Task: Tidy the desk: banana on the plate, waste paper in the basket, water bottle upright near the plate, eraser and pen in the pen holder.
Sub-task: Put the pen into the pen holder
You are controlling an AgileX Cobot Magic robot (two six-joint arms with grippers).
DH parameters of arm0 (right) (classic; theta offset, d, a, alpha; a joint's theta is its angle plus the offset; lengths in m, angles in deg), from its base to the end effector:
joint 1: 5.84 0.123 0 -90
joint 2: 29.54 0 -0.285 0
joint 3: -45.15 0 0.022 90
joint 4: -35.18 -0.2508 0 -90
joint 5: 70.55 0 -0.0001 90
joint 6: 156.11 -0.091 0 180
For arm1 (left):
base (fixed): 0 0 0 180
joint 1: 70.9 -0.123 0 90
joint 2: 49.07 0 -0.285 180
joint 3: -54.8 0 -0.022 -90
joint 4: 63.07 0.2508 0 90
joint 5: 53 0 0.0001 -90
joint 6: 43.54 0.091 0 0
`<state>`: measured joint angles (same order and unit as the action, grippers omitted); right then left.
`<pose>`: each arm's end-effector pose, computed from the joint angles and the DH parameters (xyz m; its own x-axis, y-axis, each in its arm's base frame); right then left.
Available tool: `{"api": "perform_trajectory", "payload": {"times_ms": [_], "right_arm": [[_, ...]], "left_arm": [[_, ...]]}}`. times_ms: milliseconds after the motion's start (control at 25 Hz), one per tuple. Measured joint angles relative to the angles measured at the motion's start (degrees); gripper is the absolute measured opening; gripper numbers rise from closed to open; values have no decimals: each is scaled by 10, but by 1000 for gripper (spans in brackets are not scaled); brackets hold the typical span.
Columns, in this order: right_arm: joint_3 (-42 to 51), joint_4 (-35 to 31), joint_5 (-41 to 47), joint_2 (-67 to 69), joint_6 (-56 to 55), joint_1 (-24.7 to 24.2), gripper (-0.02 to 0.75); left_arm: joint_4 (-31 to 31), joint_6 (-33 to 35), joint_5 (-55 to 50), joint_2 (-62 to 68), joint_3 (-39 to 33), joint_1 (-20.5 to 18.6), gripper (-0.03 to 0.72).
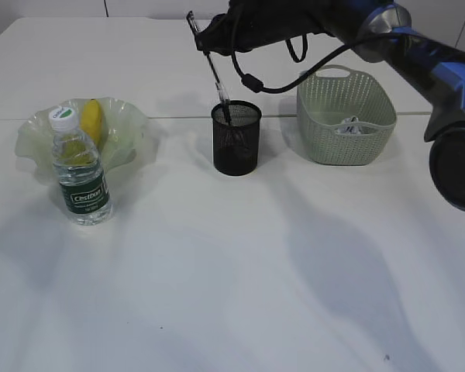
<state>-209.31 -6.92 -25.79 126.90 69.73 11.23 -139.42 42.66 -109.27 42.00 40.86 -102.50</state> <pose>0.5390 0.2105 0.2556 -0.2924 -0.2997 -0.9081 -0.7420 0.6701 0.0178 0.2918 0.0931 0.3339 -0.3658 0.0094 -0.9306 0.4070 0.9009 -0.1508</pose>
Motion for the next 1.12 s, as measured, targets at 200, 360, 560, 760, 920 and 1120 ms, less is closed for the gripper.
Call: {"api": "perform_trajectory", "payload": {"times_ms": [200, 360, 560, 760, 920, 1120], "right_arm": [[0, -4, 3, 19, 0, 0, 45], [0, -4, 8, 37, 0, 0, 45], [0, -4, 19, 42, 7, -5, 45], [0, -4, 45, 42, 9, -32, 45], [0, -5, 71, 42, 10, -53, 45], [0, -5, 98, 42, 10, -56, 45]], "left_arm": [[0, 0, 0, 0, 0, 0, 214], [0, -1, 0, 0, 0, 0, 214], [-1, -1, 0, 0, 0, 0, 214], [-1, -1, 0, 0, 0, 0, 214], [-9, -1, 0, 0, 0, 0, 214], [-31, -1, 1, 0, 0, 0, 214]]}}
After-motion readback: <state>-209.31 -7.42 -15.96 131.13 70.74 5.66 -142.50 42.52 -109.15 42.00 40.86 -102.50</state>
